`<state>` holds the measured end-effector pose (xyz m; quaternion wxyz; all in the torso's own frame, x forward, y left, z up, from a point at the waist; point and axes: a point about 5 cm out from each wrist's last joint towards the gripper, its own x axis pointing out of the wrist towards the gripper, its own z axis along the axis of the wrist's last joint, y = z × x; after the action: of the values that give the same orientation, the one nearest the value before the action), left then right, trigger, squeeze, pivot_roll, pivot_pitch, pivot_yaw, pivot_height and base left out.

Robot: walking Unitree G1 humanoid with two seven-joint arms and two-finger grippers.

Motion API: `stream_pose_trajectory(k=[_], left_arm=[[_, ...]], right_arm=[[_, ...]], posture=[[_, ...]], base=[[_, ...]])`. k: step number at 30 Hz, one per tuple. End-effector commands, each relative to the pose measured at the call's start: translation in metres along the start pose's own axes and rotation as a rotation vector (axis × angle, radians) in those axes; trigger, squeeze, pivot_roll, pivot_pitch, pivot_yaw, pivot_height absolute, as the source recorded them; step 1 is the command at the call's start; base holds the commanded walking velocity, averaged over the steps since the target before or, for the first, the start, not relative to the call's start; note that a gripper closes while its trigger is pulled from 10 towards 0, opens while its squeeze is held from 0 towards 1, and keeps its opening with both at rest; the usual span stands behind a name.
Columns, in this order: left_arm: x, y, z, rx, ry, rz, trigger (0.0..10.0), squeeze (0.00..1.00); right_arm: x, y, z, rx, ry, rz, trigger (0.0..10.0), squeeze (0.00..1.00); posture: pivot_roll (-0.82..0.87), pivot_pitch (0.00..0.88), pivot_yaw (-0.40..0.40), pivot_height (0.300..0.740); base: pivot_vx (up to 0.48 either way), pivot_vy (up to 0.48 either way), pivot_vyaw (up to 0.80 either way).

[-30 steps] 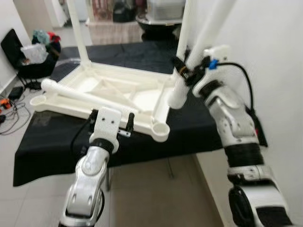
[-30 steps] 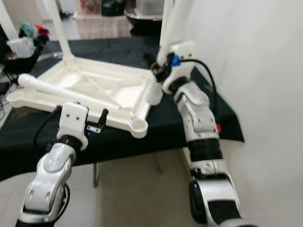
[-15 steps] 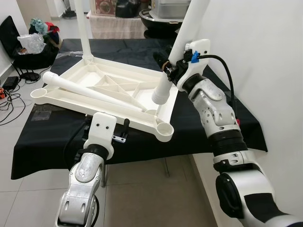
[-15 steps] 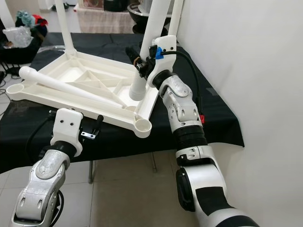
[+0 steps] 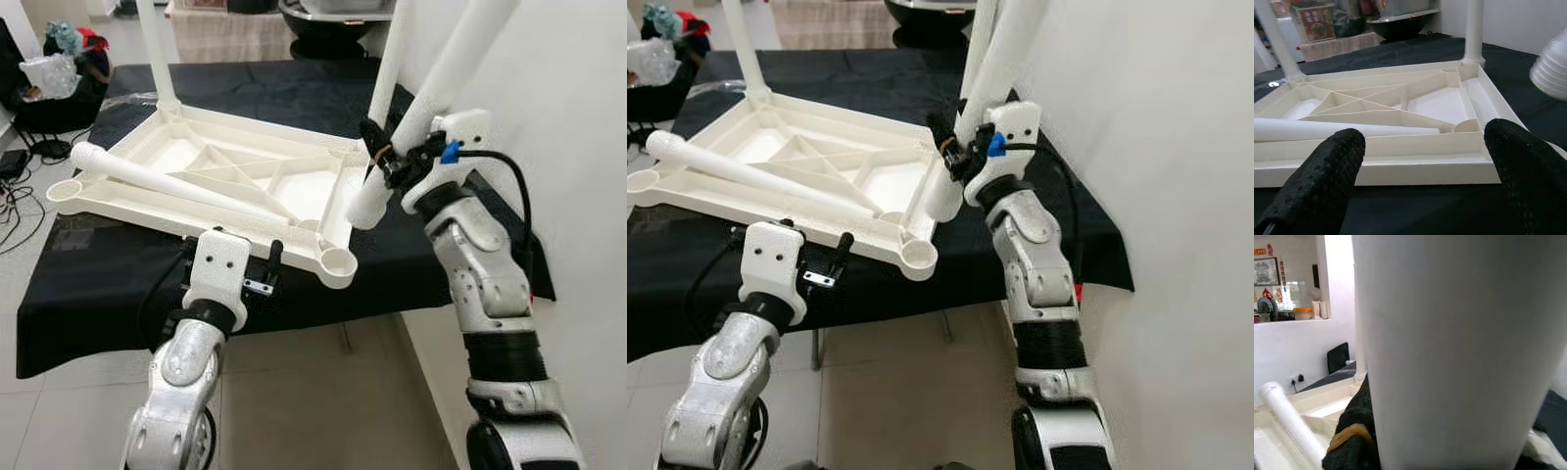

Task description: Building children table

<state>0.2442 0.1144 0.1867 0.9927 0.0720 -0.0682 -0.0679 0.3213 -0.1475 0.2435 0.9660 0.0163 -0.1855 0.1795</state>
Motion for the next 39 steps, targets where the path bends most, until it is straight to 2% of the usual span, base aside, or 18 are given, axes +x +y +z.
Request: stream_pose_trajectory(k=[1,5,8,13,17,24,34,39], left_arm=[[-0.002,0.002,0.005,-0.009,-0.008,0.014,10.0,0.00],[-0.004,0.004,0.007,-0.015,-0.013,0.026,10.0,0.00],[-0.005,0.003,0.007,-0.015,-0.014,0.028,10.0,0.00],[-0.002,0.005,0.012,0.001,-0.031,0.036,10.0,0.00],[0.000,0.012,0.017,0.001,-0.046,0.074,10.0,0.00],[0.000,0.016,0.018,0.012,-0.045,0.080,10.0,0.00],[0.000,0.018,0.018,0.022,-0.039,0.078,10.0,0.00],[0.000,0.017,0.017,0.026,-0.037,0.066,10.0,0.00]], right_arm=[[-0.010,0.001,-0.002,-0.018,0.023,-0.026,10.0,0.00],[-0.022,0.004,-0.009,-0.019,0.071,-0.053,10.0,0.00],[-0.022,0.005,-0.010,-0.013,0.087,-0.071,10.0,0.00],[-0.016,0.002,-0.006,-0.007,0.087,-0.101,10.0,0.00],[-0.018,-0.002,-0.004,-0.018,0.084,-0.110,10.0,0.00],[-0.019,-0.002,-0.003,-0.024,0.091,-0.116,10.0,0.00],[-0.016,-0.004,0.001,-0.029,0.077,-0.121,10.0,0.00],[-0.014,-0.008,0.008,-0.035,0.048,-0.143,10.0,0.00]], posture=[[0.03,0.000,-0.058,0.740],[0.02,0.000,-0.057,0.740],[0.03,0.000,-0.059,0.740],[0.03,0.000,-0.062,0.740],[0.03,0.000,-0.062,0.740],[0.03,0.000,-0.062,0.740],[0.03,0.000,-0.060,0.740],[0.02,0.000,-0.058,0.740]], base=[[0.000,0.000,0.80],[0.000,0.000,0.80],[0.000,0.000,0.80],[0.000,0.000,0.00],[0.000,0.000,0.00],[0.000,0.000,0.00],[0.000,0.000,0.00],[0.250,0.000,0.00]])
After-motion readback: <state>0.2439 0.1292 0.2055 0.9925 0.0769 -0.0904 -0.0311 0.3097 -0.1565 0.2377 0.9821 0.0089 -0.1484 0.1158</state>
